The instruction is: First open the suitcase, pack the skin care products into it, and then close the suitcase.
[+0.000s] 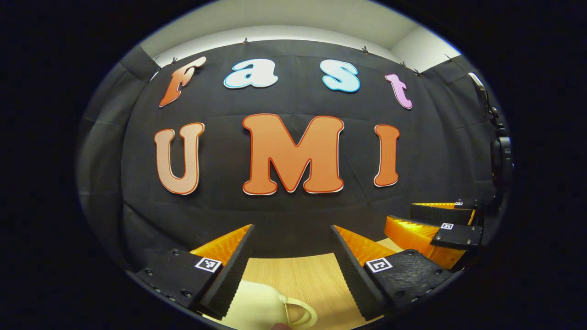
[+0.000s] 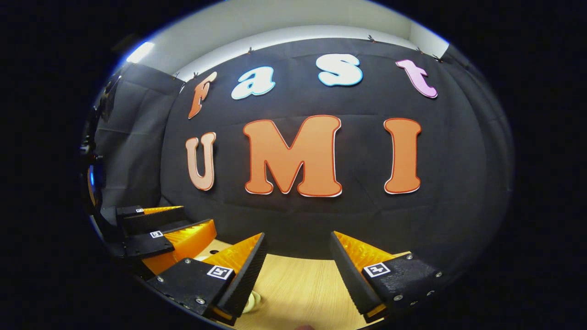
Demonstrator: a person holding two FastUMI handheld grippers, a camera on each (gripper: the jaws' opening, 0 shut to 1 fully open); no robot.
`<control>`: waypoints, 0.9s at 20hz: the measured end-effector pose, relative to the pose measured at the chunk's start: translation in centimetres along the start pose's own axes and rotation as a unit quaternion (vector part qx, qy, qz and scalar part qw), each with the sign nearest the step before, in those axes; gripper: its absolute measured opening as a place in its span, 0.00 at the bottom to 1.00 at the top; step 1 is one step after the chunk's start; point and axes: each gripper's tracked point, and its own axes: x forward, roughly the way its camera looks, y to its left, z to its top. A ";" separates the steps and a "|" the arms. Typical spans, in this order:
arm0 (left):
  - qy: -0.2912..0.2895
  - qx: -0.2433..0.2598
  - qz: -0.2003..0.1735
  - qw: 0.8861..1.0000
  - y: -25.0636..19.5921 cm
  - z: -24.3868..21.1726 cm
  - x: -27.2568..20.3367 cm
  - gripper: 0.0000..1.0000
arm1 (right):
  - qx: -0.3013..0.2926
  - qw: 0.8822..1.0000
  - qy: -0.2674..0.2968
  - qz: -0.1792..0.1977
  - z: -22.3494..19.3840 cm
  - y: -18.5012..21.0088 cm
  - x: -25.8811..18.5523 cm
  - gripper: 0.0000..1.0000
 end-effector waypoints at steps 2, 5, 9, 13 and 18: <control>-0.003 -0.005 0.008 1.000 0.3 -0.1 0.0 0.99 | -0.001 1.000 0.006 0.005 -0.4 0.5 0.2 0.88; 0.000 0.001 0.020 1.000 0.9 -0.2 -0.2 0.99 | -0.002 1.000 0.009 0.011 -0.7 0.7 0.4 0.88; 0.000 -0.003 0.028 1.000 1.3 -0.9 0.0 0.99 | -0.011 1.000 0.016 0.014 -1.3 0.9 0.5 0.88; -0.004 0.007 0.028 1.000 1.1 -0.6 0.2 0.99 | -0.015 1.000 0.013 0.018 -1.2 1.0 0.2 0.89; -0.012 0.018 0.028 0.999 0.6 -0.4 -0.4 0.99 | -0.014 1.000 0.008 0.022 -1.1 0.9 0.1 0.89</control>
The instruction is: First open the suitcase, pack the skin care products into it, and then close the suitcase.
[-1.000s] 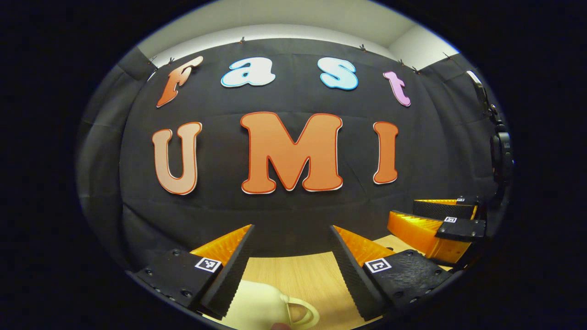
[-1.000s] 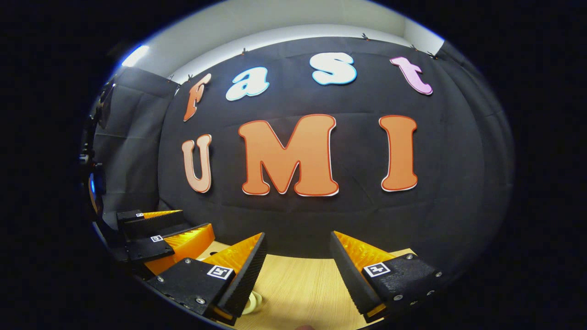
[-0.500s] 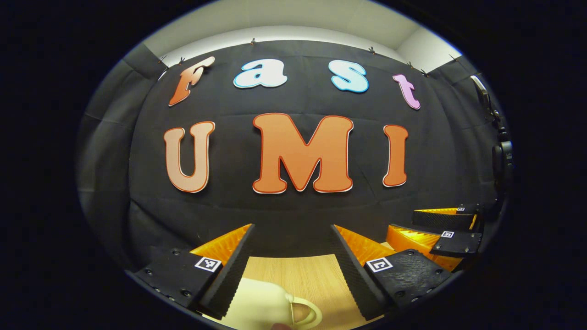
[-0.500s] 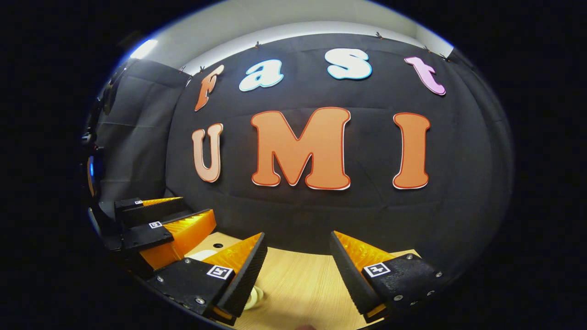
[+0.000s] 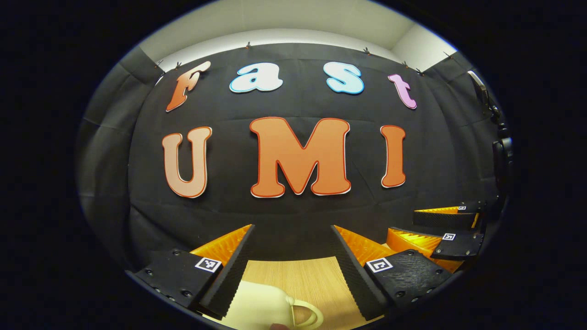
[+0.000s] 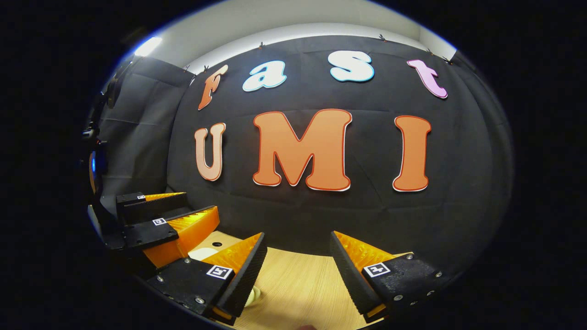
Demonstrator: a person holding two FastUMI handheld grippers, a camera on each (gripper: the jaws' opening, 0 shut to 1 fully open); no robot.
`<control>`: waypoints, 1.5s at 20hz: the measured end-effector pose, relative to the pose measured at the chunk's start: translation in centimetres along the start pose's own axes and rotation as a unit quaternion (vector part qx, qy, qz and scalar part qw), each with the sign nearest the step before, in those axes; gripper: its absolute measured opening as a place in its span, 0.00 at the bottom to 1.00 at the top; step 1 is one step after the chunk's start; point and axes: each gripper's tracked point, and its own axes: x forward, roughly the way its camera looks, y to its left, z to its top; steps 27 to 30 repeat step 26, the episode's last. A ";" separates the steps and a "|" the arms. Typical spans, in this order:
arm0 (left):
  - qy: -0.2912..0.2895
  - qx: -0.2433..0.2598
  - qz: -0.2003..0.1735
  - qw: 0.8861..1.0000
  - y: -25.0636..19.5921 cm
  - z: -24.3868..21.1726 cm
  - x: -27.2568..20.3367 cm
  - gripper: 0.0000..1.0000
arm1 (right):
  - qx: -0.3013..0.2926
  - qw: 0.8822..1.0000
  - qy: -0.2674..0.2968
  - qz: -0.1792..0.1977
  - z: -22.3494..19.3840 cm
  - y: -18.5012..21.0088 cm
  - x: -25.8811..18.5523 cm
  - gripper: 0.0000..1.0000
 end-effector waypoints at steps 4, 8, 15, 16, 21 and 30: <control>0.000 0.004 0.009 1.000 -0.2 -0.1 -0.8 0.99 | 0.005 1.000 -0.001 0.011 -0.2 -0.1 -0.3 0.89; 0.017 0.002 0.019 1.000 -0.3 -1.2 -1.9 0.99 | 0.008 1.000 0.000 0.015 -0.7 -0.5 -1.4 0.89; 0.013 0.004 -0.024 1.000 -0.8 -0.4 -2.7 0.99 | -0.001 1.000 -0.014 -0.014 0.9 -0.4 -3.2 0.89; 0.012 0.005 -0.033 0.999 -0.8 -0.3 -2.8 0.99 | 0.003 1.000 -0.013 -0.023 1.0 -0.4 -3.5 0.89; 0.007 0.009 -0.065 0.998 -0.5 -0.2 -2.7 0.99 | 0.005 0.998 -0.006 -0.061 1.3 -1.1 -4.1 0.89; 0.003 -0.002 -0.081 0.997 -0.1 -0.9 -1.6 0.99 | -0.006 0.995 -0.008 -0.103 2.4 -2.2 -6.0 0.88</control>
